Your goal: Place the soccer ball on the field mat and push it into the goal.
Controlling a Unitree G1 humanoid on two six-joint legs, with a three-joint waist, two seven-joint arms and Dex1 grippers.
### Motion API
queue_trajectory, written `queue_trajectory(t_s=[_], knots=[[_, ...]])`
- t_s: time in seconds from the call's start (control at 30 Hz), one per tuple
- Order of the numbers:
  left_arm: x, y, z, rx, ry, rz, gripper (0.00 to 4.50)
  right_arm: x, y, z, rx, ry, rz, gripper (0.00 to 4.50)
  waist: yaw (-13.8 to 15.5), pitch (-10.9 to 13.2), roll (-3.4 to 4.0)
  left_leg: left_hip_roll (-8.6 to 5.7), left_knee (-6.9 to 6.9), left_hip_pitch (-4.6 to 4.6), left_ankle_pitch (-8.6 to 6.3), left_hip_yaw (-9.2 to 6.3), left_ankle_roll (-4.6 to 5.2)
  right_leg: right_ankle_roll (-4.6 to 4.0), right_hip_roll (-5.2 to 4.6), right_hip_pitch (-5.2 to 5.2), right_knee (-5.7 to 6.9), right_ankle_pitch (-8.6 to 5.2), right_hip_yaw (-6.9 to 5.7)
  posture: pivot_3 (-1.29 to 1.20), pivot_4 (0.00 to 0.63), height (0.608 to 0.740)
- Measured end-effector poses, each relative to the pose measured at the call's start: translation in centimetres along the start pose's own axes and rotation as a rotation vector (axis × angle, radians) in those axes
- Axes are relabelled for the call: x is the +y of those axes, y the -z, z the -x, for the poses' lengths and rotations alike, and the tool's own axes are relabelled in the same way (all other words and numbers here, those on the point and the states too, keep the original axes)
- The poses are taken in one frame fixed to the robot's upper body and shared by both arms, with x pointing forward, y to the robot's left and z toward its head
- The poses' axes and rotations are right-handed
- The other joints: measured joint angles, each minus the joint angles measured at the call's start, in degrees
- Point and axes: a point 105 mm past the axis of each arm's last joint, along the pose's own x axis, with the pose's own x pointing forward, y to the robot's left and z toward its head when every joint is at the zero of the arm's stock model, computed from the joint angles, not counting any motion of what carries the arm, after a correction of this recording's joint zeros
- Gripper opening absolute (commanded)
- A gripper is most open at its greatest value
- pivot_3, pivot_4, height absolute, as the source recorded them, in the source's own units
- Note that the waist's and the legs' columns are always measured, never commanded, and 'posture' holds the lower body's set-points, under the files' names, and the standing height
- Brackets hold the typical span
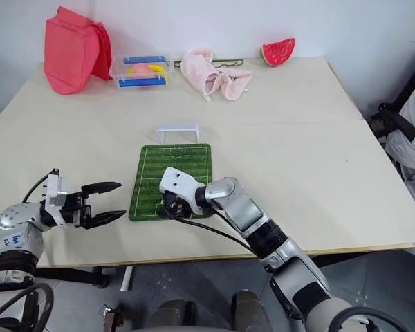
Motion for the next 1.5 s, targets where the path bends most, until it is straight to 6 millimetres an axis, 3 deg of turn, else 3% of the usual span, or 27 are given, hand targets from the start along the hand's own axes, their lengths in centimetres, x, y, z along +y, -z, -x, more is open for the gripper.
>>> queue_trajectory(t_s=[0.1,0.27,0.4,0.7,0.87,0.97,1.07,1.23,1.4,1.5], knots=[[0.0,0.1,-0.2,-0.004,0.002,-0.001,4.50,-0.8,-1.3,0.5,-0.019,0.030,0.026,2.76,0.0,0.0,0.00,0.00,0.00,0.00,0.00,0.00,0.00,0.00,0.00,0.00,0.00,0.00,0.00,0.00,0.150,0.740],[0.0,0.0,-0.3,-0.005,0.003,-0.002,4.50,-0.2,-2.8,1.9,-0.049,0.045,0.066,1.22,0.2,0.0,0.00,0.00,-0.05,0.00,-0.01,-0.04,-0.01,0.00,-0.01,0.00,-0.01,0.00,-0.02,0.00,0.150,0.740],[0.1,-0.1,-0.4,-0.016,0.005,0.008,4.50,1.5,-1.7,1.8,-0.020,0.013,0.046,0.02,0.1,0.0,0.00,0.00,-0.06,-0.01,-0.01,-0.03,-0.01,0.00,0.00,0.00,-0.04,0.00,-0.02,0.00,0.150,0.740],[0.1,-0.2,-0.3,-0.016,0.005,0.017,4.50,3.4,0.6,1.0,0.025,-0.045,-0.022,0.02,0.2,0.0,-0.01,-0.01,-0.03,0.00,-0.01,-0.03,-0.01,0.00,-0.01,0.01,-0.06,0.00,-0.02,0.00,0.150,0.740],[0.0,0.0,-0.2,-0.013,0.004,0.023,4.50,2.2,2.2,0.7,0.051,-0.020,-0.050,0.02,0.2,0.0,-0.01,-0.01,-0.02,0.00,-0.01,-0.03,-0.01,0.00,0.00,0.01,-0.08,0.00,-0.03,0.00,0.150,0.740],[0.0,-0.1,-0.2,-0.013,0.005,0.021,4.50,0.7,2.1,1.0,0.052,0.021,-0.036,0.02,0.1,0.0,-0.02,-0.01,-0.01,-0.01,-0.01,-0.02,-0.01,0.00,0.00,0.01,-0.07,0.00,-0.03,0.00,0.150,0.740],[0.3,-0.5,-0.4,-0.018,0.006,0.008,4.50,-2.6,0.5,2.6,0.023,0.139,-0.017,0.02,0.2,0.0,-0.02,-0.01,0.01,-0.01,-0.01,-0.03,-0.01,0.00,-0.01,0.02,-0.07,0.00,-0.05,0.00,0.150,0.740],[1.1,-1.4,-1.0,-0.027,0.007,-0.033,4.50,-6.3,-2.1,5.5,-0.059,0.333,0.002,0.02,0.2,0.0,-0.02,-0.01,-0.04,-0.01,-0.01,-0.05,-0.01,0.00,-0.01,0.01,-0.05,0.00,-0.09,0.00,0.150,0.740],[1.6,-1.1,-1.7,-0.033,-0.005,-0.007,4.50,-8.3,-3.2,8.8,-0.141,0.473,-0.046,0.02,0.2,0.0,-0.02,-0.01,0.00,-0.16,-0.01,-0.07,-0.01,0.00,-0.01,-0.04,-0.08,0.00,-0.15,0.00,0.150,0.740],[2.8,-1.4,-2.2,-0.057,-0.076,0.007,4.50,-8.6,-2.3,11.1,-0.150,0.521,-0.072,0.02,0.3,0.0,-0.03,-0.01,0.08,-0.31,-0.01,-0.17,-0.01,0.00,-0.01,-0.09,-0.09,0.00,-0.24,0.00,0.150,0.740]])
